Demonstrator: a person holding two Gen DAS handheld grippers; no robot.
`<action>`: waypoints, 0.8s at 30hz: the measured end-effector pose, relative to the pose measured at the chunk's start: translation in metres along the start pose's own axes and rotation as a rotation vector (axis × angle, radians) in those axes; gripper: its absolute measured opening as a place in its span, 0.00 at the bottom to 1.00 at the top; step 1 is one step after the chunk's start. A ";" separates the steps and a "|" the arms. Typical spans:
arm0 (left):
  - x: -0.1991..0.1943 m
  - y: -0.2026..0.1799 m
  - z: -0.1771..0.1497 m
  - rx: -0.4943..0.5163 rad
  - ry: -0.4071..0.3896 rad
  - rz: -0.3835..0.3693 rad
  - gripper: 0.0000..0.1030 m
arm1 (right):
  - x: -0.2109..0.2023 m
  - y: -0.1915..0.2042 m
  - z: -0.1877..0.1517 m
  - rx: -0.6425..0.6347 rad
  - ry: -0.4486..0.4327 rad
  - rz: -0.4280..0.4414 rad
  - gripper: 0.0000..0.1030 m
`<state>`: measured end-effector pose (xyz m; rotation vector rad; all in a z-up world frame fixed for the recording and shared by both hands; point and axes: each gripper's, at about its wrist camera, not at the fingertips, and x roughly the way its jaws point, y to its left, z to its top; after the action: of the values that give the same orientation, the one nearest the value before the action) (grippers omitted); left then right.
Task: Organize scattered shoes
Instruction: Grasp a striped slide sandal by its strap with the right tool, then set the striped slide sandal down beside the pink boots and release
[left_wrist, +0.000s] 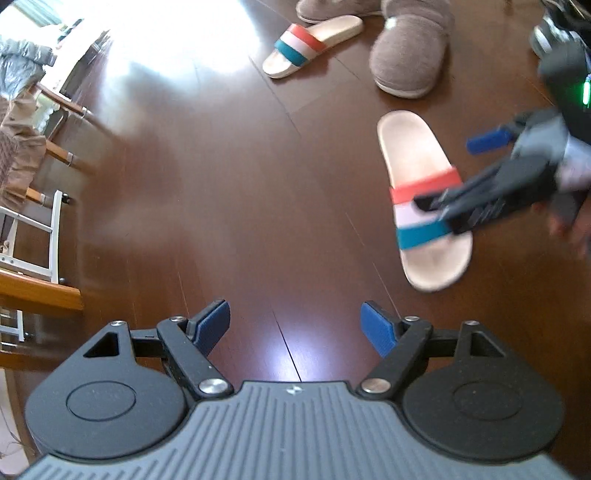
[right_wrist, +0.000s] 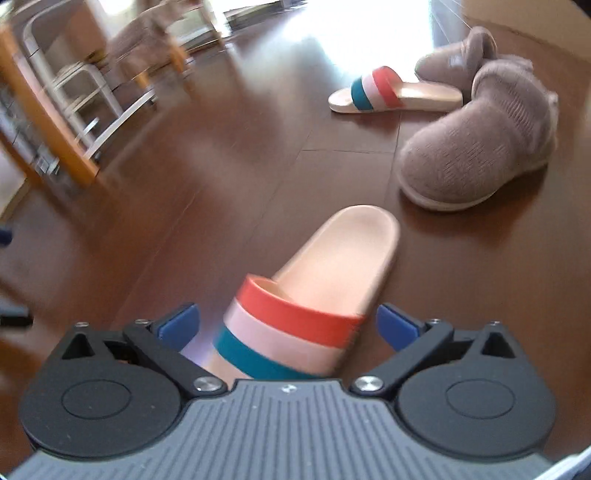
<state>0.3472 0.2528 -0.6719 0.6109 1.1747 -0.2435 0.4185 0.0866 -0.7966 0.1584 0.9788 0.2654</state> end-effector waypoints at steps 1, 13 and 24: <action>0.005 0.003 0.008 -0.006 -0.011 -0.018 0.77 | 0.007 0.008 0.002 -0.009 0.004 -0.035 0.99; 0.047 -0.023 0.098 0.211 -0.090 -0.246 0.77 | -0.006 -0.010 -0.035 -0.189 0.126 -0.106 0.62; 0.038 -0.101 0.137 0.173 -0.119 -0.493 0.77 | -0.101 -0.057 -0.096 0.094 0.087 -0.276 0.99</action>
<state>0.4208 0.0979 -0.7051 0.4406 1.1827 -0.7961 0.2935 0.0043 -0.7837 0.0962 1.0871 -0.0275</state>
